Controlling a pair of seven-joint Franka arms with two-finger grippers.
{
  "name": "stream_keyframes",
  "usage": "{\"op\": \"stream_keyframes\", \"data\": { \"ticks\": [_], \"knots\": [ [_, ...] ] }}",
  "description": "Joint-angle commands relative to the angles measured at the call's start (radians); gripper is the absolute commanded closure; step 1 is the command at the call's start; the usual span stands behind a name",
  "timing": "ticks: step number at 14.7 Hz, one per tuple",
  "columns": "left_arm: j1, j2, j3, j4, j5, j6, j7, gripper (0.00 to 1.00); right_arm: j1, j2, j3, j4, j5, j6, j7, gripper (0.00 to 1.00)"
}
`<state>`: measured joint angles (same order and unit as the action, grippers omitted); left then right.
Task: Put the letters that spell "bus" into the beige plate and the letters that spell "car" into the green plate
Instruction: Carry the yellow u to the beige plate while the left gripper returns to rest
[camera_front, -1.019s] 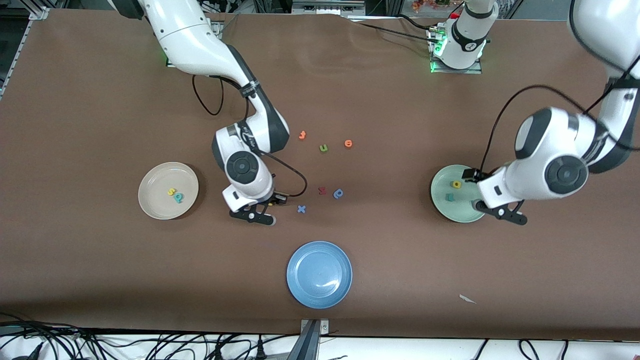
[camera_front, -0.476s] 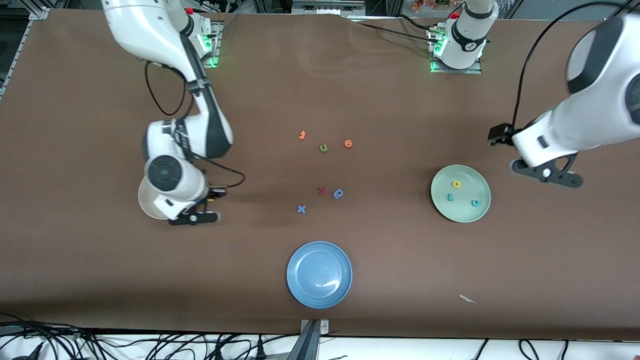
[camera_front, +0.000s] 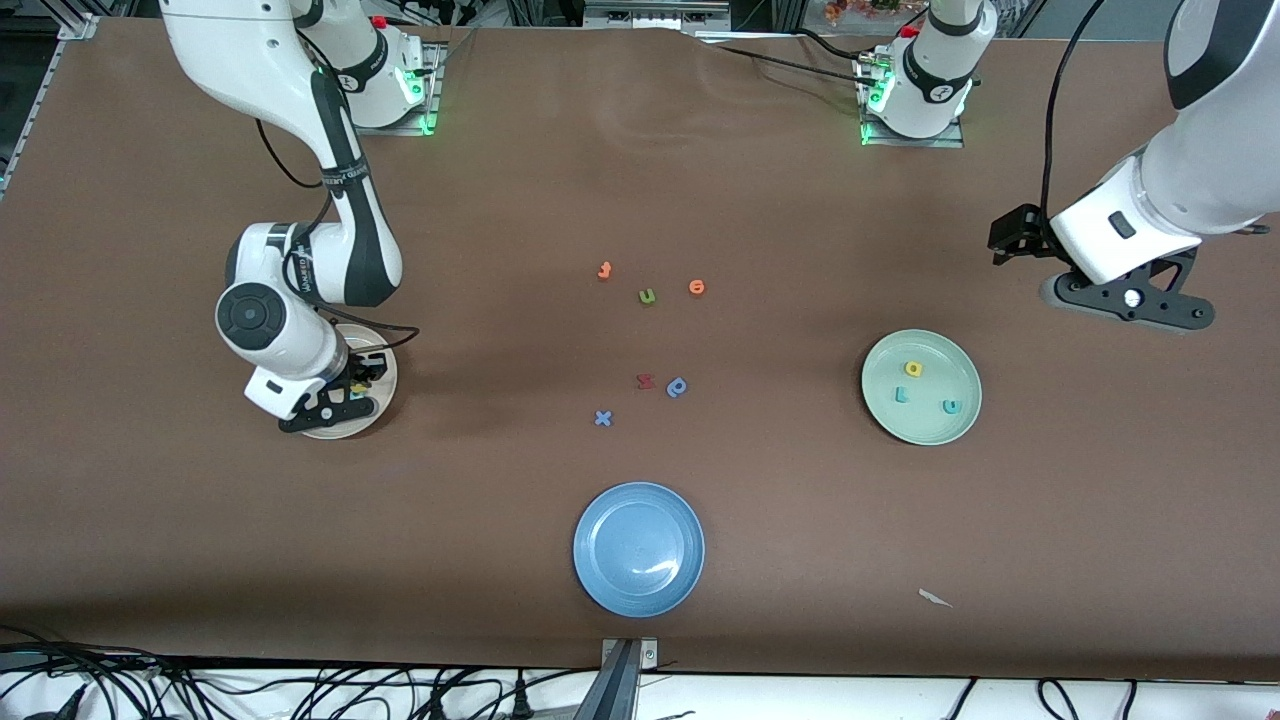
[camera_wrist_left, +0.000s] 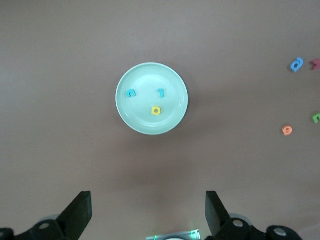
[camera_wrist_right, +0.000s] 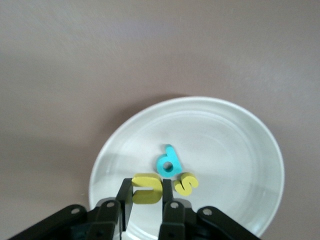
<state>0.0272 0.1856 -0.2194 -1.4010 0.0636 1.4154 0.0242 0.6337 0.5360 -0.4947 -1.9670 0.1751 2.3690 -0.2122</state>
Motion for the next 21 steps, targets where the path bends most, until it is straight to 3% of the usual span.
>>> {"op": "stream_keyframes", "data": {
  "ticks": [1, 5, 10, 13, 17, 21],
  "knots": [
    [-0.104, -0.138, 0.156, -0.201, -0.091, 0.141, 0.016, 0.0, 0.012, -0.056, -0.002, -0.052, 0.065, 0.024, -0.032, 0.0],
    [-0.121, -0.201, 0.179, -0.298, -0.077, 0.191, 0.008, 0.0, 0.012, -0.071, -0.001, 0.072, 0.104, -0.213, 0.014, 0.0],
    [-0.086, -0.218, 0.164, -0.326, -0.036, 0.2, 0.016, 0.0, 0.032, -0.076, 0.011, 0.125, 0.103, -0.249, 0.203, 0.0],
    [-0.073, -0.219, 0.164, -0.328, -0.034, 0.237, 0.016, 0.0, 0.037, -0.108, 0.018, 0.181, 0.083, -0.35, 0.289, 0.0],
    [-0.064, -0.216, 0.164, -0.323, -0.034, 0.244, 0.017, 0.0, -0.231, -0.296, 0.272, 0.114, -0.135, -0.404, 0.317, 0.0],
    [-0.056, -0.219, 0.161, -0.32, -0.033, 0.241, 0.01, 0.0, -0.474, -0.445, 0.479, 0.12, -0.199, -0.526, 0.307, 0.0]
  ]
}}
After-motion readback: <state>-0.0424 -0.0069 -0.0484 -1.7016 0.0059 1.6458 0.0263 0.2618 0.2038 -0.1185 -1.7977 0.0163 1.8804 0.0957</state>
